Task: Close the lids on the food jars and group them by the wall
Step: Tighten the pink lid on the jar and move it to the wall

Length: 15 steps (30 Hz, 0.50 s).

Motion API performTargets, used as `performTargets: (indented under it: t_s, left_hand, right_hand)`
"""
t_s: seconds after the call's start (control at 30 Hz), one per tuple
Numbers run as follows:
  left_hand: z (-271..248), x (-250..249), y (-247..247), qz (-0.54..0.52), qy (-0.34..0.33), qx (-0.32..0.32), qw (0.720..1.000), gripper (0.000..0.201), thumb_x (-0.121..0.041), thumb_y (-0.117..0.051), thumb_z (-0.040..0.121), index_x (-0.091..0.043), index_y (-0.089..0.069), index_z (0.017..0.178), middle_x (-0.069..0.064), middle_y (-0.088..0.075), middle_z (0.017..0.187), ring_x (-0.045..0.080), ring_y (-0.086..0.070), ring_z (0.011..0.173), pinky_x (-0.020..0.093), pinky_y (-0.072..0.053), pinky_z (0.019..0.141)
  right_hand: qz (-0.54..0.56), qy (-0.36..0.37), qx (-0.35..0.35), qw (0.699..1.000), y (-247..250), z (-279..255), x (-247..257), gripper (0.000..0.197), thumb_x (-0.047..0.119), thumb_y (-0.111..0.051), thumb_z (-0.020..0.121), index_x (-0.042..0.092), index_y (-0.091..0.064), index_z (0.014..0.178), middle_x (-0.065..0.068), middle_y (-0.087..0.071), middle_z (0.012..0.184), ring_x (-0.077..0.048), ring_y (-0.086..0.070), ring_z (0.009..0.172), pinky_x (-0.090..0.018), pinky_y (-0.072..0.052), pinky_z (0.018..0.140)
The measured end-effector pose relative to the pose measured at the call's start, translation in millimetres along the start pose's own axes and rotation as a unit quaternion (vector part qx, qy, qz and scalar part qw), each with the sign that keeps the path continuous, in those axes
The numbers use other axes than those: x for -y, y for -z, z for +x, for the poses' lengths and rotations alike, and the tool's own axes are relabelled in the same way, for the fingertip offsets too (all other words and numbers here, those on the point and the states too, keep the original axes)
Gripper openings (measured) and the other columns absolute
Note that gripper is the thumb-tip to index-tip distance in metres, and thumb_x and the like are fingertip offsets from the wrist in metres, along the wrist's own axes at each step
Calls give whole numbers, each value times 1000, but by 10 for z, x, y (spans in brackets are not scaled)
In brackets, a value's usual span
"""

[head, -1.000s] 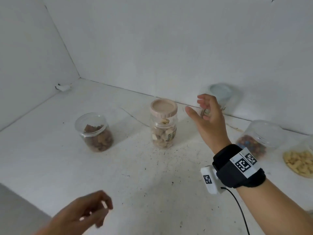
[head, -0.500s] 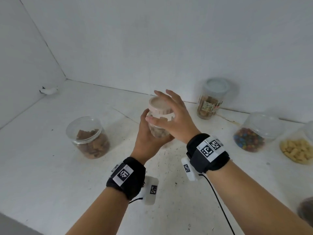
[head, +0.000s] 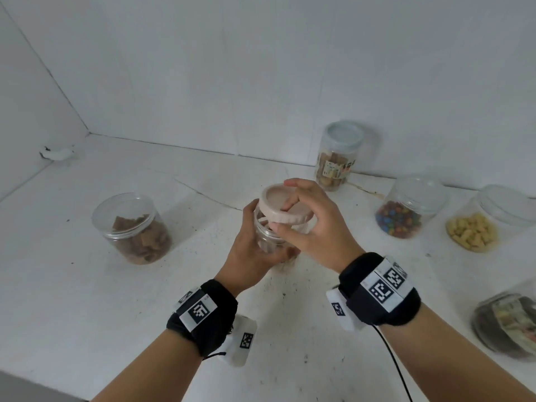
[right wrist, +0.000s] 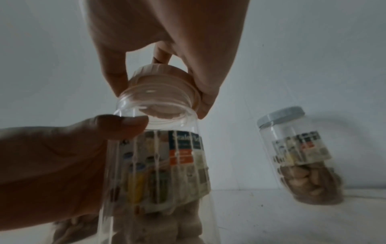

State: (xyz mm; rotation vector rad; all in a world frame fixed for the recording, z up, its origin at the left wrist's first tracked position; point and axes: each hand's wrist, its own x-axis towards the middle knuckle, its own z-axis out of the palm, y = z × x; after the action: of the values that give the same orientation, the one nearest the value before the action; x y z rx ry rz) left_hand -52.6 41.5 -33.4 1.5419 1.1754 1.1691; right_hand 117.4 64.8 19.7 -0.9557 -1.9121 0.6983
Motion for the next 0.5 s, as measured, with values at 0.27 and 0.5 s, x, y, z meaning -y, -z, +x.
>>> performTargets:
  t_s: [0.27,0.5]
  left_hand:
    - [-423,-129,-287,-33,-19,30,999,90,-19,-83,75,-11,-26,145,-15,-55,130,7,-62,118,23,-56,90]
    - [-468,-180,-351,-21,-9,72,997,84,-1,-84,78,-10,-29,140,-27,-57,126,0,-60,118,14,-51,93]
  right_hand:
    - [-133,-26,147,980,290,-486,252,42,46,-59,87,33,-59,127,2,-38,154,-18,-31,143,-33,-35,110]
    - [-234,-21,284,929,541,-379,377,53,54,-58,93,51,-45,145,4,-37,146,-16,-34,136,-35,-34,110]
